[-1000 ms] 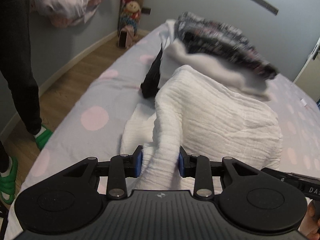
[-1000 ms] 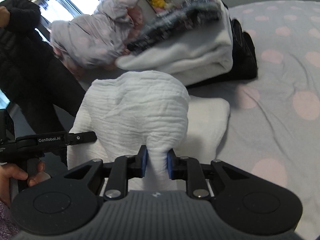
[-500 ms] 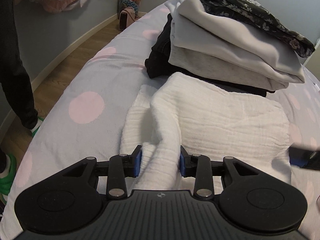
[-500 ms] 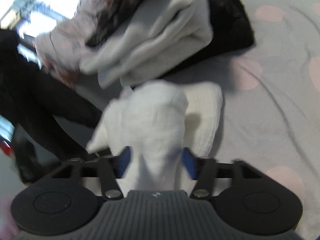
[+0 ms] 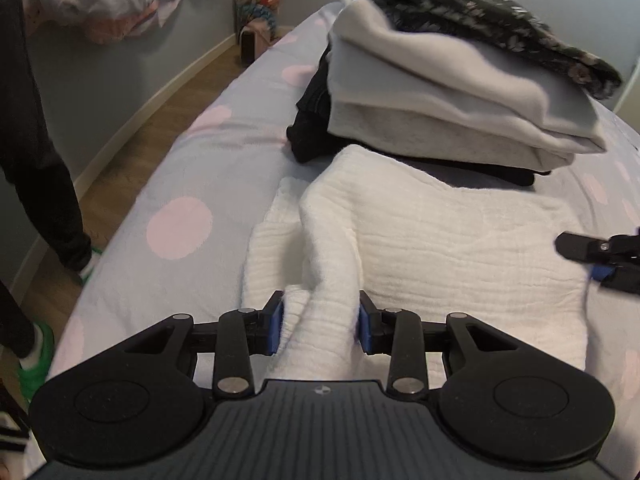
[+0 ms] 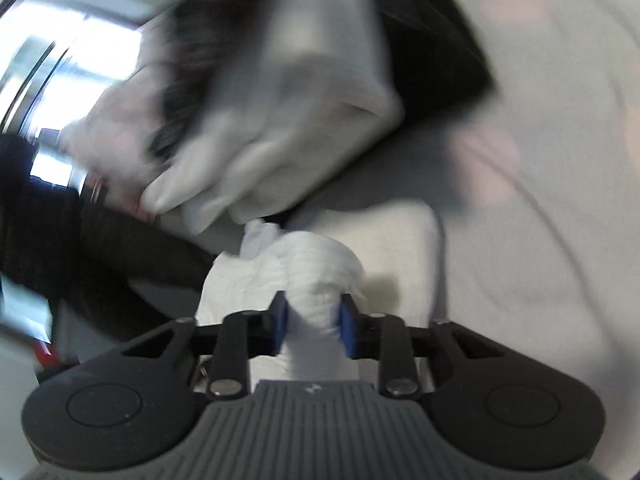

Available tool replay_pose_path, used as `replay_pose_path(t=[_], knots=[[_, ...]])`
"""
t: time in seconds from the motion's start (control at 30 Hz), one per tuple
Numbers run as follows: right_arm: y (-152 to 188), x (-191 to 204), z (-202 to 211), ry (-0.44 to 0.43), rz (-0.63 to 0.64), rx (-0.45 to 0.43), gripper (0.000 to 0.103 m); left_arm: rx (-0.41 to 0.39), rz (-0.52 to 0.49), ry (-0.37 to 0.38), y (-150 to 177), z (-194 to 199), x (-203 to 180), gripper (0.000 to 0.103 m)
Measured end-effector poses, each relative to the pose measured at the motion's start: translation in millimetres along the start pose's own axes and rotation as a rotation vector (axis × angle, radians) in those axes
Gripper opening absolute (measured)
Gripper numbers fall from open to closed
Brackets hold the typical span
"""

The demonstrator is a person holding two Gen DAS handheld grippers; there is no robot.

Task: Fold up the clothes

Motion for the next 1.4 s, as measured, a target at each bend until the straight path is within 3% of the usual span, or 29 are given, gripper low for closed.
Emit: replay_pose_path(t=[0.07, 0.13, 0.33, 0.6, 0.87, 1.03, 1.17, 1.3, 1.4], knots=[[7.3, 27.5, 11.7, 0.13, 0.208, -0.034, 0.017, -0.012, -0.018, -0.008, -0.5, 5.2, -2.0, 0.041], [9.5, 46.6, 12.2, 0.233, 0.322, -0.047, 0.015, -0.018, -0.026, -0.017, -3.7, 8.0, -4.0, 0.041], [4.2, 41.3, -5.2, 0.353, 0.323, -0.029, 0.012, -0.002, -0.031, -0.036, -10.4, -7.7, -7.2, 0.041], [1.7, 6.6, -36.5, 0.413, 0.281, 0.037, 0.011, 0.031, -0.044, -0.017, -10.9, -40.6, -4.0, 0.042], [2.1, -3.9, -47.4, 0.431, 0.274, 0.055, 0.012, 0.019, -0.033, -0.006, -4.7, -44.8, -2.9, 0.045], [2.1, 12.6, -28.6, 0.443, 0.284, 0.034, 0.02, -0.034, 0.007, -0.033, 1.3, -23.3, -1.9, 0.051], [10.2, 28.9, 2.2, 0.472, 0.334, -0.027, 0.034, -0.106, 0.04, -0.065, 8.6, 12.5, 7.7, 0.053], [30.4, 51.9, 23.4, 0.474, 0.432, -0.062, 0.034, -0.158, 0.043, -0.079, 22.6, 45.9, 15.7, 0.052], [52.9, 69.7, 26.0, 0.448, 0.517, -0.028, 0.034, -0.147, 0.013, -0.071, 37.6, 58.3, 16.3, 0.026]])
Point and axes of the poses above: each gripper's, at about its wrist camera, not at the fingertips, and z roughly against the way its jaws point, x to its left, y to its underside, the point moved 4 cm from there along -z, roughly the way its jaws point, and after that the axes turned 15 degrees about x, right-handed, at the moved point
